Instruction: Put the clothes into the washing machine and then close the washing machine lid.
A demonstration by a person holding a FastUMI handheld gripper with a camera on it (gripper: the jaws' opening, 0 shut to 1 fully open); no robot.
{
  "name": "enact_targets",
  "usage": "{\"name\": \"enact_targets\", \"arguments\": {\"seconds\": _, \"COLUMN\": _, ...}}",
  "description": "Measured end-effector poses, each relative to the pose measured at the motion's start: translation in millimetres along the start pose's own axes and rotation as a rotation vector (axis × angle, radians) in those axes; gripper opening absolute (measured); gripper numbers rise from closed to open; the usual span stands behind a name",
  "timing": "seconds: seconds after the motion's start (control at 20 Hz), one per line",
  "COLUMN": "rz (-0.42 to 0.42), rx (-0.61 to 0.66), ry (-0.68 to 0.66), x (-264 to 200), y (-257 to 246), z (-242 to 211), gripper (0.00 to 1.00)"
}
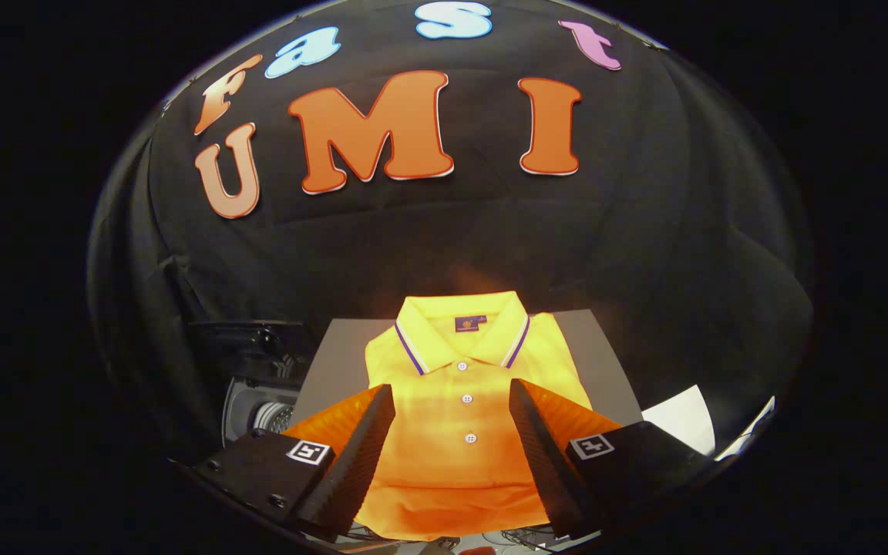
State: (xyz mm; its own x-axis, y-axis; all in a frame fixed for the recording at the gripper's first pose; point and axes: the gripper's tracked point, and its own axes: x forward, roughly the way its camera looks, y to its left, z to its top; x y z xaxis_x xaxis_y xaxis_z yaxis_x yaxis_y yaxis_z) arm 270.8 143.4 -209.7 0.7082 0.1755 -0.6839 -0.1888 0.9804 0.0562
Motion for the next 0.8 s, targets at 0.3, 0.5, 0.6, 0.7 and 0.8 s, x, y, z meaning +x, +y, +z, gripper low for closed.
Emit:
{"name": "enact_targets", "arguments": {"seconds": 0.3, "rz": 0.004, "rx": 0.0, "ry": 0.109, "x": 36, "y": -6, "z": -28, "gripper": 0.97}}
{"name": "enact_targets", "arguments": {"seconds": 0.5, "rz": -0.001, "rx": -0.064, "ry": 0.194, "x": 51, "y": -10, "z": -54, "gripper": 0.98}}
{"name": "enact_targets", "arguments": {"seconds": 0.6, "rz": -0.017, "rx": -0.073, "ry": 0.241, "x": 48, "y": -9, "z": -57, "gripper": 0.96}}
{"name": "enact_targets", "arguments": {"seconds": 0.7, "rz": -0.028, "rx": -0.068, "ry": 0.288, "x": 48, "y": -10, "z": -57, "gripper": 0.97}}
{"name": "enact_targets", "arguments": {"seconds": 0.8, "rz": -0.031, "rx": -0.07, "ry": 0.324, "x": 47, "y": -9, "z": -59, "gripper": 0.98}}
